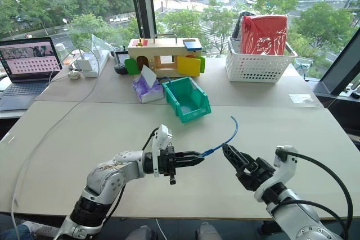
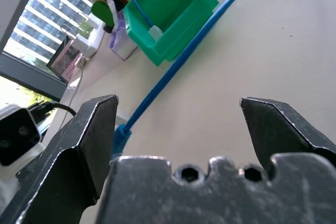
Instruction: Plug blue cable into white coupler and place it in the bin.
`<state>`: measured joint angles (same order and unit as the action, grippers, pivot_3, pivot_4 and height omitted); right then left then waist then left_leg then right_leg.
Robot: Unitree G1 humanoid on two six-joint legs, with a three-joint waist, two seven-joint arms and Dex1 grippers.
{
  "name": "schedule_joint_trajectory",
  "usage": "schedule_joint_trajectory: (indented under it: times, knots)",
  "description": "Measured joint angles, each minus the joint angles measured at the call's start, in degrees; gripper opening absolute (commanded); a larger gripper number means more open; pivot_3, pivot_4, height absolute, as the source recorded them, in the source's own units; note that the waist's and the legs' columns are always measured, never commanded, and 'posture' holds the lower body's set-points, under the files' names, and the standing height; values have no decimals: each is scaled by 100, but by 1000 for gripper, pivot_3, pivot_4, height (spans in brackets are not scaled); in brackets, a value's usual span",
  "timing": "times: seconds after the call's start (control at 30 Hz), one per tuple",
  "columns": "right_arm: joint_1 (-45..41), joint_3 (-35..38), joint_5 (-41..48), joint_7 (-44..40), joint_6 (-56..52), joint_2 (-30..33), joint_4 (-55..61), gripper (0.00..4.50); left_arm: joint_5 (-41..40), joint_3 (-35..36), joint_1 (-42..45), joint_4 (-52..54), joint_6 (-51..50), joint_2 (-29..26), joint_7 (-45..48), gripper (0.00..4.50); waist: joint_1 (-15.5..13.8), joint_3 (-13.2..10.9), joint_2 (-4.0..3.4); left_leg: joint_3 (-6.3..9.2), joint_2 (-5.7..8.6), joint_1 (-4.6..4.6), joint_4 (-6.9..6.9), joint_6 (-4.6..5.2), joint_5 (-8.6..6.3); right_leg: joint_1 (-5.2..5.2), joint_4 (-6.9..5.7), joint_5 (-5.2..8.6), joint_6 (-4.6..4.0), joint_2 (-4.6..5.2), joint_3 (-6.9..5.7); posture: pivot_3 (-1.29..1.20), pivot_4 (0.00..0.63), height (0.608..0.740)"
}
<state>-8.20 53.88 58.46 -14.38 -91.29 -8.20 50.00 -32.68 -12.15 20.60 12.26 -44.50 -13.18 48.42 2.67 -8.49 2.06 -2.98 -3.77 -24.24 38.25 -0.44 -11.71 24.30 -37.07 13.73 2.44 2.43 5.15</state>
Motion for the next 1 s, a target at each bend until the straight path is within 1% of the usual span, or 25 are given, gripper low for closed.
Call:
schedule_joint_trajectory:
  times: [0.17, 0.23, 0.3, 0.33, 0.47, 0.57, 0.77, 1.0]
  knots:
    - [104, -198, 1312, 805, 357, 43, -380, 4335, -94, 21, -2, 0, -14, 22, -62, 4, -1, 0, 0, 0, 1, -2, -1, 0, 0, 0, 6, 1, 1, 2, 0, 0, 150, 716]
    - [755, -721, 1808, 1119, 604, 144, -654, 4335, -124, 36, -10, 2, -18, 57, -102, 4, -16, 1, 3, 10, 3, -4, -12, 0, 0, -5, 12, 11, 0, 3, -8, 0, 150, 716]
    - [1107, -1078, 2074, 1321, 784, 182, -1020, 4335, -143, 94, -10, 1, -48, 80, -175, 4, -4, 1, 2, 2, 4, -8, -15, 0, 0, 2, 13, 12, 0, 5, 0, 0, 150, 716]
    - [1232, -1316, 2241, 1434, 1051, 224, -1217, 4335, -158, 98, -10, 1, -70, 139, -230, 4, 22, 1, 1, -1, 4, -6, -16, 0, 0, 2, 14, 11, 1, 5, 7, 0, 150, 716]
    - [1531, -2003, 2417, 1467, 1607, 331, -1579, 4335, -272, 78, -8, 21, -194, 283, -374, 4, 38, 1, 1, 6, 3, -4, -16, 1, 0, 1, 13, 13, 2, 3, 1, 0, 150, 716]
    - [1757, -2374, 2568, 1442, 2027, 492, -1676, 4335, -333, 78, -7, 71, -225, 280, -447, 4, 41, 1, 1, 7, 3, -5, -16, 0, 0, 1, 13, 14, 3, 3, 1, 0, 150, 716]
    - [1945, -2850, 2515, 1107, 2897, 907, -1720, 4335, -442, 89, -8, 148, -342, 209, -522, 4, 12, 1, 1, 7, 3, -8, -19, 0, 0, 1, 23, 15, 3, 3, 1, 0, 150, 716]
    - [2211, -3075, 2381, 700, 3845, 1210, -1654, 4335, -566, 126, -13, 257, -350, 131, -566, 4, -7, 1, 2, 4, 4, -8, -27, 0, 0, 1, 32, 16, 3, 4, 3, 0, 150, 716]
